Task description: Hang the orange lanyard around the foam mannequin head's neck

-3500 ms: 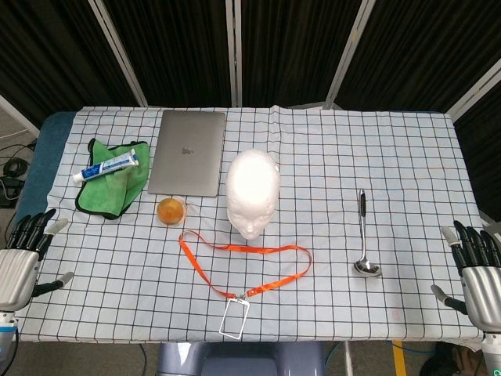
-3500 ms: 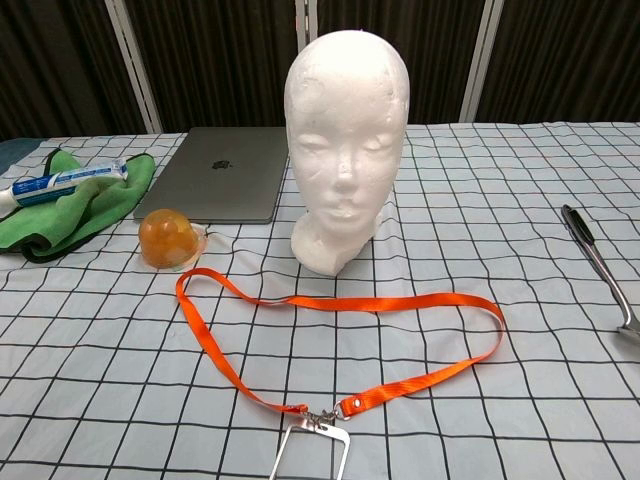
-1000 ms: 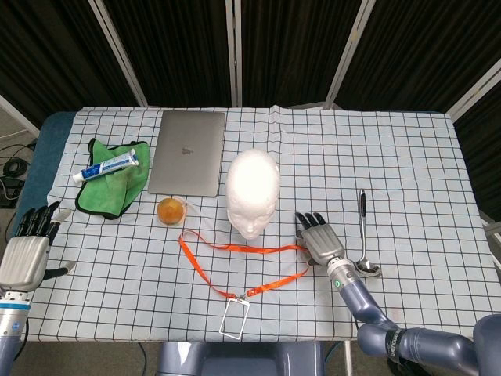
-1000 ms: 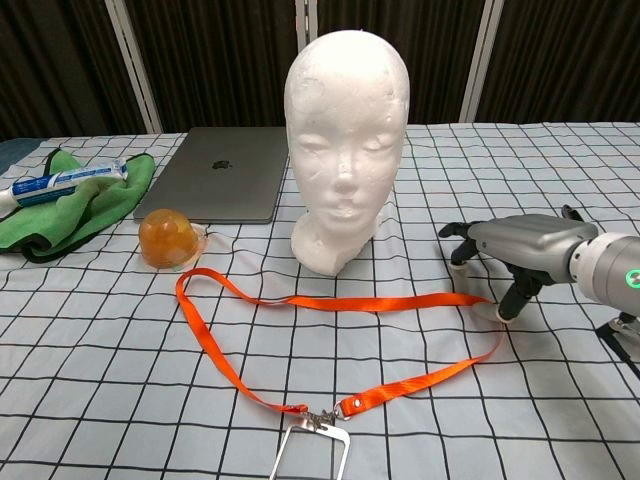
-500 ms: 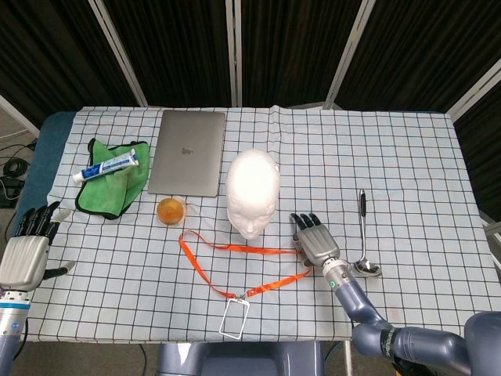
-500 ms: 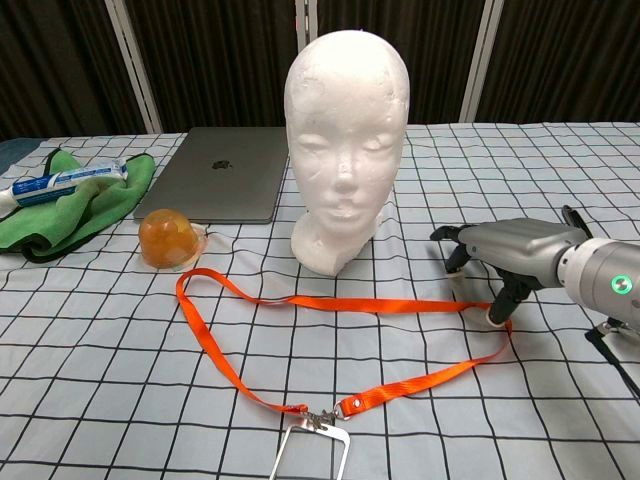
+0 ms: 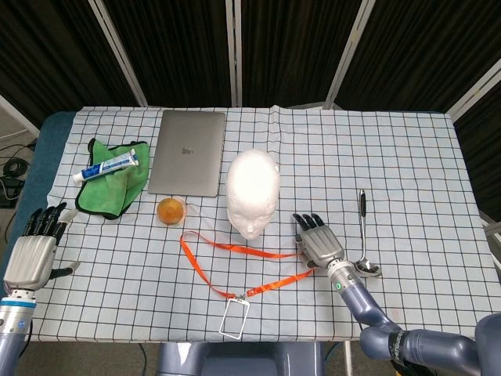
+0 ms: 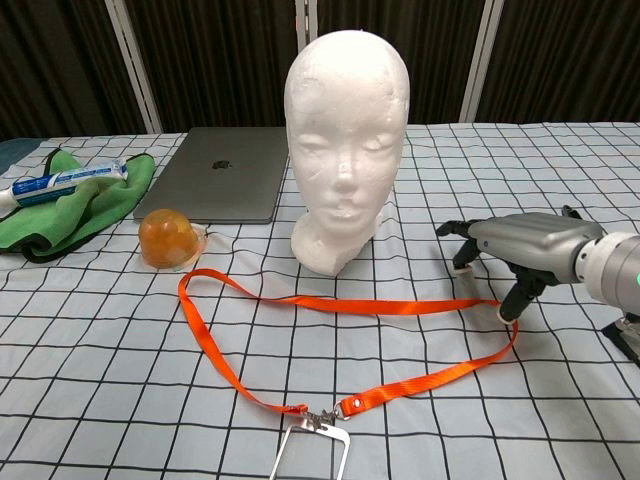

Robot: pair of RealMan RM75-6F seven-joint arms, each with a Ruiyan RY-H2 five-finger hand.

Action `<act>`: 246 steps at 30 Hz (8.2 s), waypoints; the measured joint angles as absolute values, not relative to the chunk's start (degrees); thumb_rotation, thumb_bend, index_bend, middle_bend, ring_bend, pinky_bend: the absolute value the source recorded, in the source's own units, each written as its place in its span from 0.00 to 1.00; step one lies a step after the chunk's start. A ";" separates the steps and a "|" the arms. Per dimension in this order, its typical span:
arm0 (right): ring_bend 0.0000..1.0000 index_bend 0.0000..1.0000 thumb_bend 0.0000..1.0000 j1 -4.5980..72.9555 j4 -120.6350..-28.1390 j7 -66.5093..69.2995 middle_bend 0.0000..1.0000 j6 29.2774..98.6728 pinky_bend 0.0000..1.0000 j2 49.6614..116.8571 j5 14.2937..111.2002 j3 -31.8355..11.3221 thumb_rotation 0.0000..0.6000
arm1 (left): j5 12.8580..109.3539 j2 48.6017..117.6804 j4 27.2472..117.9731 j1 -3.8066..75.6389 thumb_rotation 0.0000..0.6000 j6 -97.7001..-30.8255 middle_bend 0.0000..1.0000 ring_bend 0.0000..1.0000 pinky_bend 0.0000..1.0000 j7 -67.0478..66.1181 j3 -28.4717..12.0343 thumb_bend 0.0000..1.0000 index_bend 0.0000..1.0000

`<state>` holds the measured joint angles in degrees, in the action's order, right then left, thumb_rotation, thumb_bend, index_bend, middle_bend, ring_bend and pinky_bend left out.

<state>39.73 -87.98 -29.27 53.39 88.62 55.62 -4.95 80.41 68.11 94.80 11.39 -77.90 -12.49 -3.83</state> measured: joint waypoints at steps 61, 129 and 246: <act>0.00 0.72 0.62 39.90 -91.20 -17.90 0.06 49.98 0.00 81.73 58.71 -5.60 1.00 | 78.25 103.46 62.46 42.54 1.00 -49.15 0.00 0.00 0.00 -11.57 -7.20 0.48 0.57; 0.00 0.73 0.62 40.00 -112.25 0.01 0.09 57.56 0.00 63.13 50.70 -23.24 1.00 | 52.41 76.45 103.33 44.94 1.00 -60.28 0.00 0.00 0.00 -17.47 -21.89 0.54 0.77; 0.01 0.14 1.00 39.37 -93.07 -0.57 0.11 43.57 0.09 73.90 83.98 -1.13 1.00 | 68.75 66.57 104.77 21.80 1.00 -84.70 0.00 0.00 0.00 -21.53 -1.83 0.00 0.00</act>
